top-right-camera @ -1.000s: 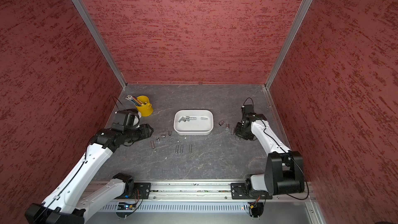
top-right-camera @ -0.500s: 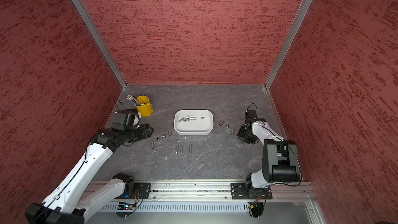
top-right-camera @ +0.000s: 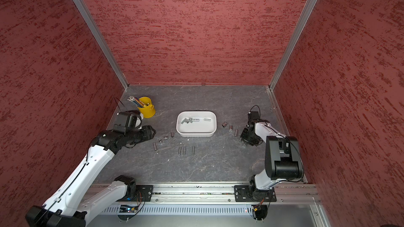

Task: Take out the socket from the storage box
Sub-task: Place the socket head at the center of the board.

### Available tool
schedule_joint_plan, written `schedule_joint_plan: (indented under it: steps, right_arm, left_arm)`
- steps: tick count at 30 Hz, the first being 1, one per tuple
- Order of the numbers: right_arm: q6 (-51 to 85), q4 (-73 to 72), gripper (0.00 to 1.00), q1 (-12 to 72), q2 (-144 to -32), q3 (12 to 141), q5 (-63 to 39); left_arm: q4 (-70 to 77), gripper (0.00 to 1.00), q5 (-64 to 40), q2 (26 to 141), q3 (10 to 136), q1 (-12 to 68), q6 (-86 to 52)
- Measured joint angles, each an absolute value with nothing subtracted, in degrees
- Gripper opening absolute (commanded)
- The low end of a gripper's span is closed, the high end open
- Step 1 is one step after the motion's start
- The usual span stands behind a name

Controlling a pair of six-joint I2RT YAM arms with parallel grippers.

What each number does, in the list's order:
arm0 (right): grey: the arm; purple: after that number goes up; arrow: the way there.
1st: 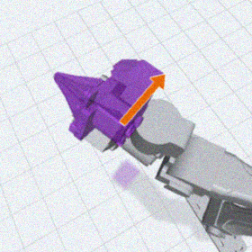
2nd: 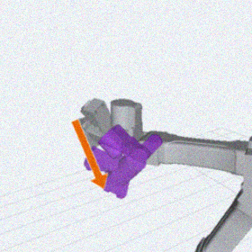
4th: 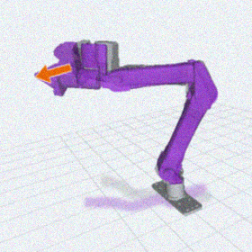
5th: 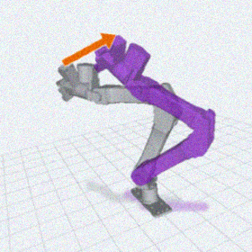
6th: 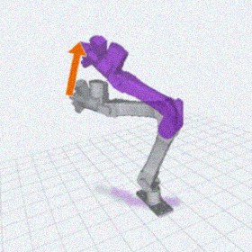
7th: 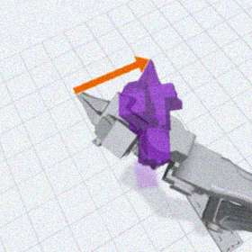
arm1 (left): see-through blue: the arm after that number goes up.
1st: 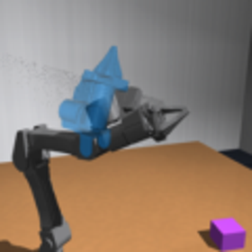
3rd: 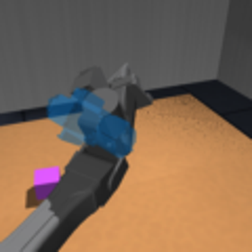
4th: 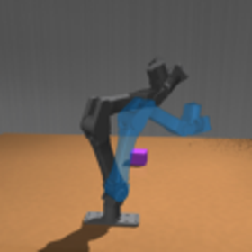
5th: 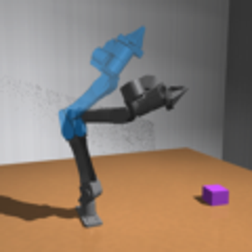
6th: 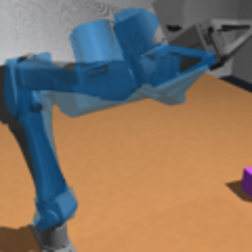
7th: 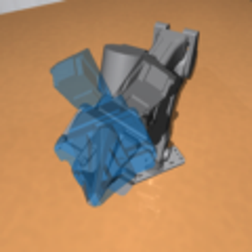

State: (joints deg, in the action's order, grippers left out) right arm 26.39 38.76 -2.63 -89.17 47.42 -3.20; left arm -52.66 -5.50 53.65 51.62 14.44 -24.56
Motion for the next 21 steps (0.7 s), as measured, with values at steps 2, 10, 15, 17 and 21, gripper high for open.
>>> schedule_joint_plan:
  steps: [2,10,15,17,21]
  right_arm:
    - [26.37,38.68,0.35,-2.63,-89.17,47.42,-3.2]
    - [26.37,38.54,0.37,-2.63,-89.14,47.42,-3.2]
    - [26.39,38.89,0.4,-2.63,-88.79,47.42,-3.18]
    - [26.41,39.38,0.41,-2.63,-88.01,47.42,-3.2]
    - [26.5,41.43,0.42,-2.63,-83.96,47.77,-3.22]
  left_arm:
    - [-52.66,0.6,-5.5,53.65,51.62,14.44,-24.53]
    - [-52.66,0.6,-5.5,53.65,51.62,14.44,-24.56]
    - [-52.66,0.6,-5.48,53.65,51.62,14.44,-24.56]
    - [-52.66,0.6,-5.5,53.67,51.62,14.46,-24.56]
    - [-52.66,0.6,-5.58,54.02,51.64,14.68,-24.53]
